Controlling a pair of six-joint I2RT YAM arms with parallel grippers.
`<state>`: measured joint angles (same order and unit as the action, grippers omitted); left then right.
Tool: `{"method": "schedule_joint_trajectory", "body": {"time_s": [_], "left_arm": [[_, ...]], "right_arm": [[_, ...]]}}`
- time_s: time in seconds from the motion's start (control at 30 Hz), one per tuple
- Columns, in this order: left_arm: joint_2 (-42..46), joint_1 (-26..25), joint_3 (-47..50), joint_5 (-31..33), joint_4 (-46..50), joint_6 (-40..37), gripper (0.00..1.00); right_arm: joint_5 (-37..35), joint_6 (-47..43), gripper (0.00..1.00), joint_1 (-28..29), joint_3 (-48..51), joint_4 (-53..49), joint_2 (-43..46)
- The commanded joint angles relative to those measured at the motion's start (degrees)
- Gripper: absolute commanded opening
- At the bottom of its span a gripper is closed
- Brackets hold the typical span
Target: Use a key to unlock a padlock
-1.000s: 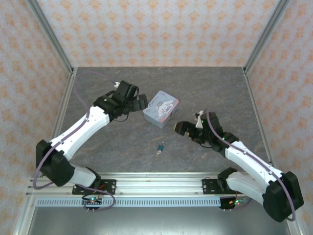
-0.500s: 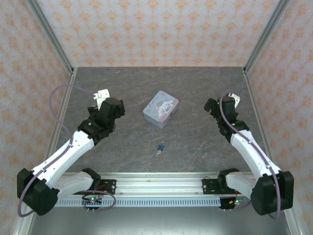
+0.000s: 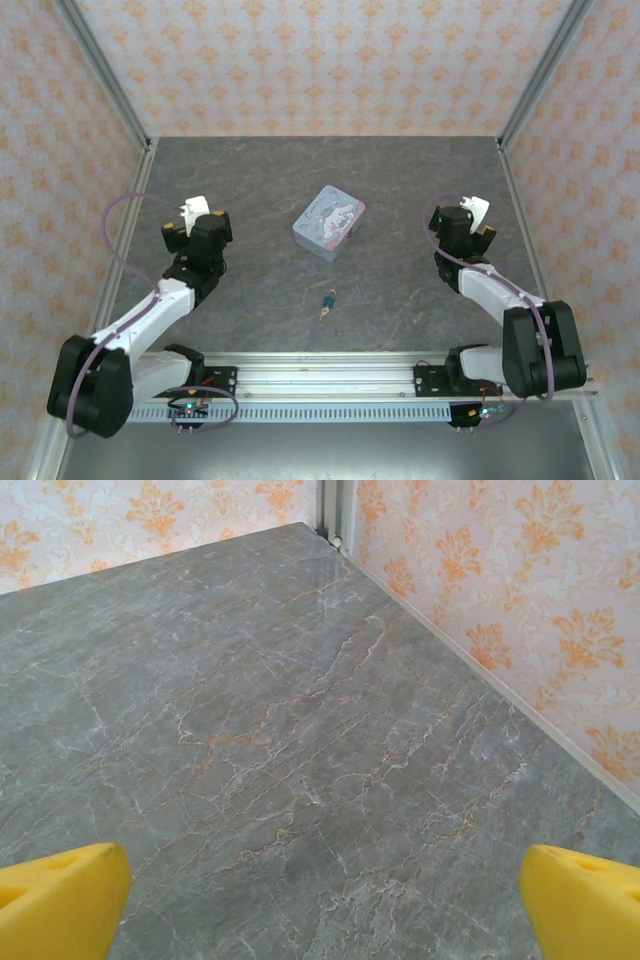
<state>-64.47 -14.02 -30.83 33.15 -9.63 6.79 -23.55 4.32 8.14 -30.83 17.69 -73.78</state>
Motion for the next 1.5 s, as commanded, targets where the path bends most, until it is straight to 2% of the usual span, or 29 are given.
{"method": "schedule_joint_trajectory", "body": {"time_s": [0.0,0.2,0.33,0.43,0.5,0.57,0.73,1.13,1.47], "left_arm": [[-4.4,3.1,2.6,-0.3,-12.8,-3.0,1.0],[-13.0,8.7,6.6,-6.3,-25.7,-1.3,1.0],[-16.9,10.9,9.4,-16.2,-34.6,-2.8,1.0],[-20.8,11.2,9.2,-21.7,-37.5,-5.0,1.0],[-20.9,11.2,6.9,-25.1,-33.2,-6.3,1.0],[-21.2,11.1,6.3,-27.9,-32.5,-7.7,1.0],[-21.5,11.5,6.2,-28.7,-32.8,-7.6,1.0],[-21.4,11.6,6.3,-28.8,-32.9,-7.7,1.0],[-21.4,11.6,6.3,-28.8,-32.9,-7.6,1.0]], "right_arm": [[0.2,-4.2,0.99,-0.3,1.9,9.8,-1.9],[5.1,-7.3,0.99,-0.8,6.6,21.4,-6.4],[7.8,-8.8,0.99,-0.8,10.3,30.5,-8.9],[11.9,-8.9,0.99,-1.9,11.5,35.1,-12.0],[14.9,-9.8,0.99,-2.5,11.7,38.1,-14.4],[16.2,-9.8,0.99,-2.7,10.0,33.2,-13.5],[19.2,-5.9,0.99,-6.6,7.1,28.2,-14.1],[19.9,-7.1,0.99,-6.0,8.5,30.2,-13.5],[23.0,-6.7,0.99,-7.3,6.4,26.8,-14.2]]}}
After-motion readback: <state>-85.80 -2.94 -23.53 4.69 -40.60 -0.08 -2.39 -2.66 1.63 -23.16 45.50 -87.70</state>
